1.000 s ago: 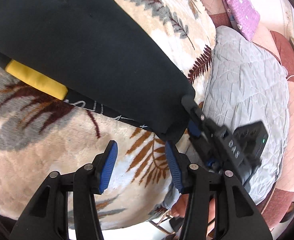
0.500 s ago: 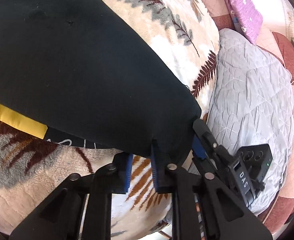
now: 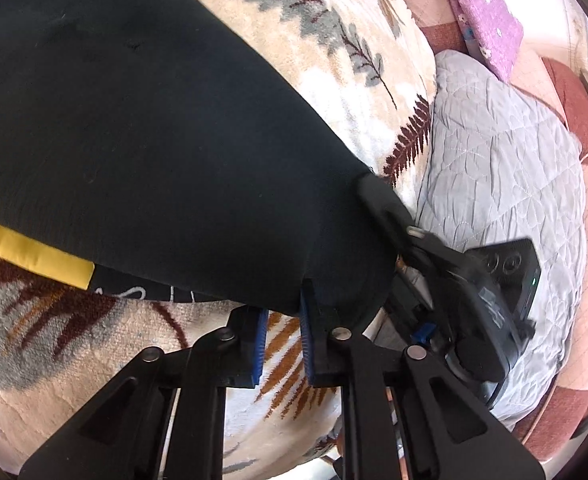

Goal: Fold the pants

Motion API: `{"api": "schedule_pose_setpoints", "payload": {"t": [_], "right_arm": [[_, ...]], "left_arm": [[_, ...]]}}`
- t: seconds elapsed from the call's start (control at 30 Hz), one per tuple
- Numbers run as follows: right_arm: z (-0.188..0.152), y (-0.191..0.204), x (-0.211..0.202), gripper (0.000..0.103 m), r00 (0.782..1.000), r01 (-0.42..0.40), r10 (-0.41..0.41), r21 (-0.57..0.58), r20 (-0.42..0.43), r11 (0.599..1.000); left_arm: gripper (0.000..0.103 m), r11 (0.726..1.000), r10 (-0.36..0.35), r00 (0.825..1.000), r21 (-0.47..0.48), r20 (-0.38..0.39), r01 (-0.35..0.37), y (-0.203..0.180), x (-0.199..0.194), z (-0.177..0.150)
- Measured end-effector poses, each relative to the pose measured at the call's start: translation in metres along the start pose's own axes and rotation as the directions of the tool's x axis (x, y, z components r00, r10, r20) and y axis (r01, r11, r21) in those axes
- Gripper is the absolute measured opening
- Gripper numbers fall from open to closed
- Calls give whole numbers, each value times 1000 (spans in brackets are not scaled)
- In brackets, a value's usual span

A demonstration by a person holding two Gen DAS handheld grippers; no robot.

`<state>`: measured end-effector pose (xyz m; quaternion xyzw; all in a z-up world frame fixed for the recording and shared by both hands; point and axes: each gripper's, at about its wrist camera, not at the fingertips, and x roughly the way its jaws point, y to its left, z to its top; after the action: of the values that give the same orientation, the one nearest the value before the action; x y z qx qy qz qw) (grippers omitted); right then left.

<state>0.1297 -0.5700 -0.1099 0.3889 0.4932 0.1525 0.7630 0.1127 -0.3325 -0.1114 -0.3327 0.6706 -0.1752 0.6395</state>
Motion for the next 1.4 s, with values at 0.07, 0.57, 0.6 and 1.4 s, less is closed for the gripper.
{"api": "schedule_pose_setpoints", "payload": {"t": [0.07,0.57,0.6,1.4], "right_arm": [[2,3,4,18,999,40,-40,-9,-2,999],[-9,44,-22,15,993,104,-100,-59,66,993],[-9,48,-24,15,992,110,-106,-61,69,992],[-29,189,30,15,985,172,-167,-147,46,974]], "left_arm": [[9,1000,9,1000,22,1,-9,-4,-1,1],[8,998,-28,1000,55,5,27,-12,-26,-3],[8,998,-33,999,56,8,32,-12,-29,-3],[8,977,-180,978,-93,109,190,67,-145,40]]}}
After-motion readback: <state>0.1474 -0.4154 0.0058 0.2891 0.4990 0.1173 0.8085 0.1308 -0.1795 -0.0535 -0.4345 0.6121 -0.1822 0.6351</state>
